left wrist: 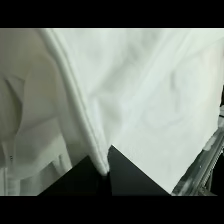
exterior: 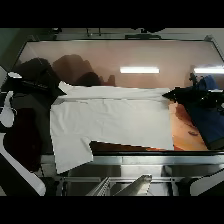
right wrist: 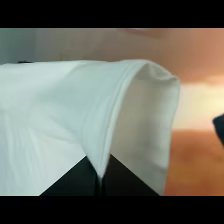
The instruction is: Fold the shirts.
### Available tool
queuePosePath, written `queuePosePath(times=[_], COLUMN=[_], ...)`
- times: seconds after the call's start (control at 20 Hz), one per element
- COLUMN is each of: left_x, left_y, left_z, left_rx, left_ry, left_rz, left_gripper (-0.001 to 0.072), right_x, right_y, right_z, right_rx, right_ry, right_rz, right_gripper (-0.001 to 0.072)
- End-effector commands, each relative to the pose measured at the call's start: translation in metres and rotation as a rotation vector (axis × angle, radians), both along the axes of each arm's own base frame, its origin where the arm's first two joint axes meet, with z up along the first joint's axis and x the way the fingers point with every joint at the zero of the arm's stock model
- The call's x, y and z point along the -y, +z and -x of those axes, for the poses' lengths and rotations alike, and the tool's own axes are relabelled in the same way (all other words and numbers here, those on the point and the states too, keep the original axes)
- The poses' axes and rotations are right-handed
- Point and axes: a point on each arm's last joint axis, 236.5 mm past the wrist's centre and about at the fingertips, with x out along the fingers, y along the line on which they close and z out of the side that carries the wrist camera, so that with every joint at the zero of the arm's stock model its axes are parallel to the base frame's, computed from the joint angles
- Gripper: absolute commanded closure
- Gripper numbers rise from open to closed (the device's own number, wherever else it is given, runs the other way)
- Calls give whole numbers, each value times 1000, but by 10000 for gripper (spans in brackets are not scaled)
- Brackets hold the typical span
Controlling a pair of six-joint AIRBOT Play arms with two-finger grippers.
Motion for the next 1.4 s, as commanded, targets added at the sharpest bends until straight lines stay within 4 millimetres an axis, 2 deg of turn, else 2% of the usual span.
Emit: queuePosePath(times=[0.0,0.15,0.25,0.3,0.35,0.4,0.55,0.6,0.65,0.7,0.8,0.85,0.95,1.05,1.2,1.35], left_x=[-8,-8,-7,-8,-9,-11,-41,-53,-60,-65,-60,-56,-44,-39,-39,-35], left_y=[-18,-19,-13,-5,5,16,39,46,53,61,73,75,75,68,50,33], left_z=[11,10,5,4,2,1,-6,-4,1,9,33,50,94,136,195,244], left_rx=[-61,-67,-50,-42,-51,-52,-53,-60,-72,-82,-109,-132,-161,-166,-210,-300], left_ry=[-20,-17,-22,-32,-23,-30,58,86,99,109,120,125,131,182,315,393], left_rz=[-100,-110,-118,-118,-122,-124,-234,-280,-314,-331,-323,-316,-303,-303,-299,-259], left_gripper=[701,702,700,621,419,417,417,418,418,418,419,419,419,419,418,418], right_x=[4,4,3,2,3,6,34,48,60,68,73,69,46,26,15,2], right_y=[-11,-11,-9,-7,-3,3,20,26,33,42,53,53,44,25,-5,-25], right_z=[6,6,7,7,8,9,20,28,36,46,74,92,140,188,224,255], right_rx=[-38,-38,-37,-34,-40,-39,-74,-96,-117,-142,-198,-233,-317,-399,-464,-551], right_ry=[12,12,13,19,14,16,-11,-27,-36,-42,-31,-26,-18,-56,-129,-98], right_rz=[41,41,37,34,27,32,138,187,227,255,279,274,235,221,231,214], right_gripper=[697,697,695,599,410,383,383,379,328,328,328,329,329,331,331,331])
